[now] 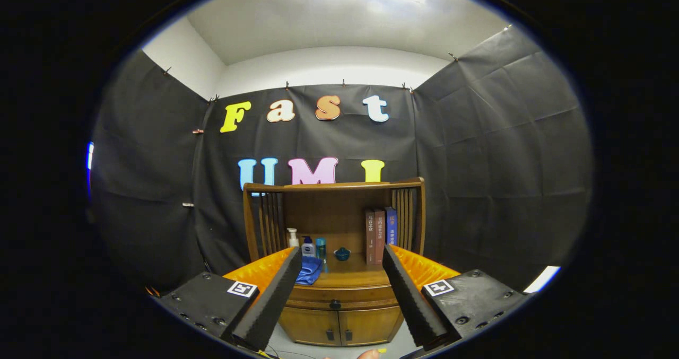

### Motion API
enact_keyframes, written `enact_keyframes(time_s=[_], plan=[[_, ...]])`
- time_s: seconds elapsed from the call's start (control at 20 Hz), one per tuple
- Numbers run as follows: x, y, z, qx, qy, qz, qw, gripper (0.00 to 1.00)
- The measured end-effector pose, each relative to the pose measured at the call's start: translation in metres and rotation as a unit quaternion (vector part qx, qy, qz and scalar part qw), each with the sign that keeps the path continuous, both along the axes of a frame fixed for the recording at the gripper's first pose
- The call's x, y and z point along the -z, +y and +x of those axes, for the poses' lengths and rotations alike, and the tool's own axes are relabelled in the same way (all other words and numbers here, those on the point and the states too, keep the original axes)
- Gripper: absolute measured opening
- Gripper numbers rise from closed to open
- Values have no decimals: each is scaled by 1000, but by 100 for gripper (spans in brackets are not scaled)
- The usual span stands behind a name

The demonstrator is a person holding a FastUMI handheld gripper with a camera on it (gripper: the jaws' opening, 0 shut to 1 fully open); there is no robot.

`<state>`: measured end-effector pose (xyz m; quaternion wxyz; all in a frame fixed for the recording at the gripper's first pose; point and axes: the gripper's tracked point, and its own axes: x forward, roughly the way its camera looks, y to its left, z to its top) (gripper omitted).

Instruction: Pull open the drawer, take out the items inside it, and place them on the countertop above the cabinet.

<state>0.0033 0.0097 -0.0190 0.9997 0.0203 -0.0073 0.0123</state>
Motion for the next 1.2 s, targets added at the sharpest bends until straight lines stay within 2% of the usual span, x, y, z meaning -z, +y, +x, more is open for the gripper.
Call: enact_keyframes(time_s=[0.25,0.4,0.85,1.2], plan=[[45,-5,23,-9,-6,-2,1000,98],[91,-9,48,-5,-4,-24,1000,98],[271,29,146,-28,82,-7,996,99],[386,36,214,-33,153,-23,987,99]])
